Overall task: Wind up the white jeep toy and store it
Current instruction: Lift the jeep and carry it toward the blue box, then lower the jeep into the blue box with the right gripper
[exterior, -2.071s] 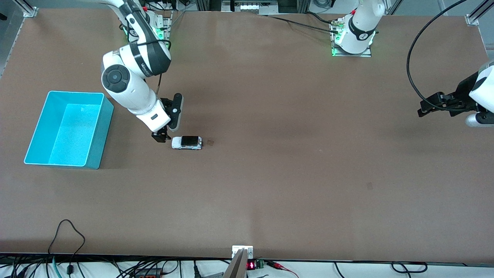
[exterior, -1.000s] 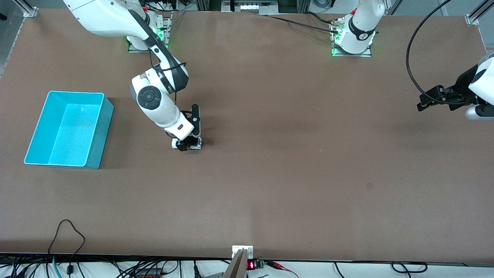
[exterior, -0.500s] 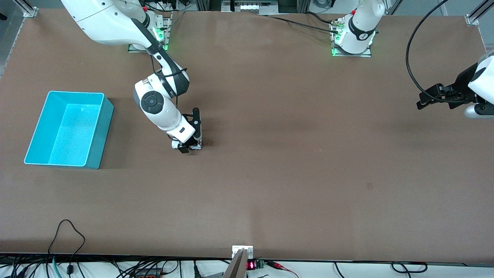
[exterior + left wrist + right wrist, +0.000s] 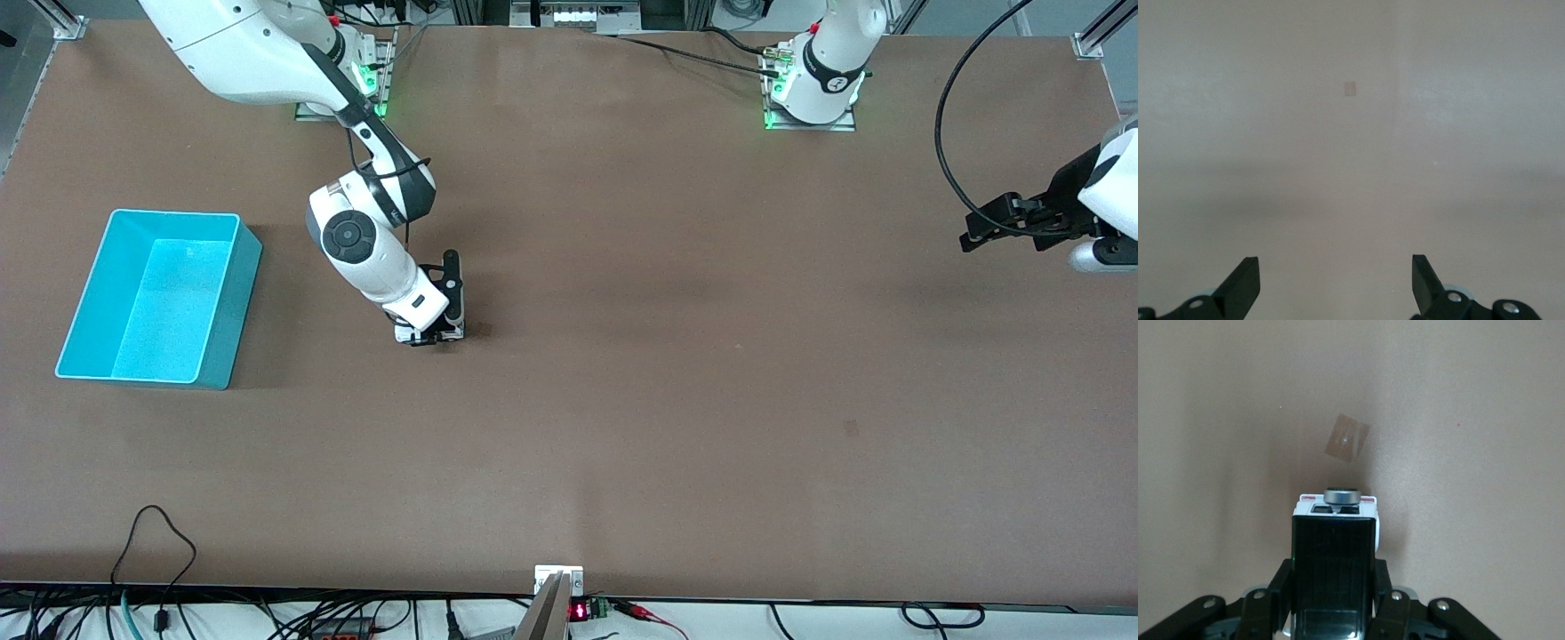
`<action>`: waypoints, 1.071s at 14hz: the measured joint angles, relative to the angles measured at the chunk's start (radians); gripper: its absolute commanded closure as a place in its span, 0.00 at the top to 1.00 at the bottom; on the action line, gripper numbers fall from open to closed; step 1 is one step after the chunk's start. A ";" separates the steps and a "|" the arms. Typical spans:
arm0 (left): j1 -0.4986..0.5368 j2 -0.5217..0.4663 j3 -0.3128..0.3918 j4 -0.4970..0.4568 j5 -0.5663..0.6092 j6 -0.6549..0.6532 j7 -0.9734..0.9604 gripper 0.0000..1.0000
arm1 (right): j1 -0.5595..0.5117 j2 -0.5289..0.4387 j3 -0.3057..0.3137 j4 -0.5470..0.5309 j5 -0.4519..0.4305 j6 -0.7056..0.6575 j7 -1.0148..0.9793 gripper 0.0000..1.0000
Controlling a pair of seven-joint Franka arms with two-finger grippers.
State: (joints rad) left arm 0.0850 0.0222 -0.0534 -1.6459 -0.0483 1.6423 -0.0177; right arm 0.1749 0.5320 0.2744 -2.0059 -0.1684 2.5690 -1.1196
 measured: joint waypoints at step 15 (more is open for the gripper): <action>-0.002 -0.001 -0.001 0.000 0.000 -0.001 0.000 1.00 | 0.007 -0.371 -0.358 0.039 0.027 -0.398 0.583 0.00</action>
State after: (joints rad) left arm 0.0834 0.0211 -0.0544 -1.6459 -0.0483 1.6411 -0.0177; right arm 0.1816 0.1614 -0.0836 -1.9667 -0.1418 2.1705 -0.5365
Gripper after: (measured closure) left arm 0.000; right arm 0.493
